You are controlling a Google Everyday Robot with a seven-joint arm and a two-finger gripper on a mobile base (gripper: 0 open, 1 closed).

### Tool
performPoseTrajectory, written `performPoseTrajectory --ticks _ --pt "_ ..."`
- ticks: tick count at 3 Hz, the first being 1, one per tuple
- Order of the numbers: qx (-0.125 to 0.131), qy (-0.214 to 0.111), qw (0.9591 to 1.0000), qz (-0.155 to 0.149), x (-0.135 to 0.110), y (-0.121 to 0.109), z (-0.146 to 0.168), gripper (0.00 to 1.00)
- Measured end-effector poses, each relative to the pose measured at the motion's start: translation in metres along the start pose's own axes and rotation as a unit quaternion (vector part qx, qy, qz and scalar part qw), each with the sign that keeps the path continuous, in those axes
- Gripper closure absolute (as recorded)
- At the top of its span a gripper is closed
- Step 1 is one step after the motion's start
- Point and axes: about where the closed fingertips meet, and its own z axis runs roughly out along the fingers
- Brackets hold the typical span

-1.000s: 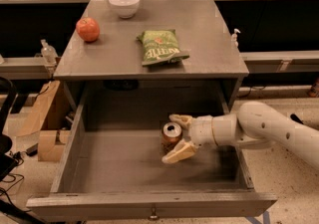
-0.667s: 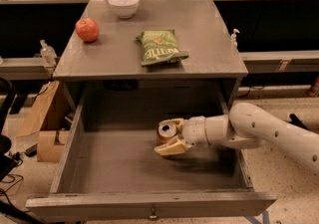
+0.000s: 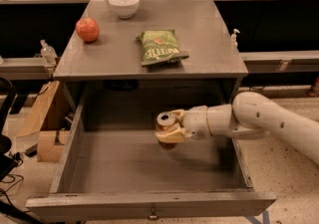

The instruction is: Pick orange can from top drawer and place on counter

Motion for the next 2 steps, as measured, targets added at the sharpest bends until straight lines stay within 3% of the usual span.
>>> performPoseTrajectory --ticks 2 --pt "0.027 0.01 0.9991 0.03 -0.133 -0.022 -0.087 1.0"
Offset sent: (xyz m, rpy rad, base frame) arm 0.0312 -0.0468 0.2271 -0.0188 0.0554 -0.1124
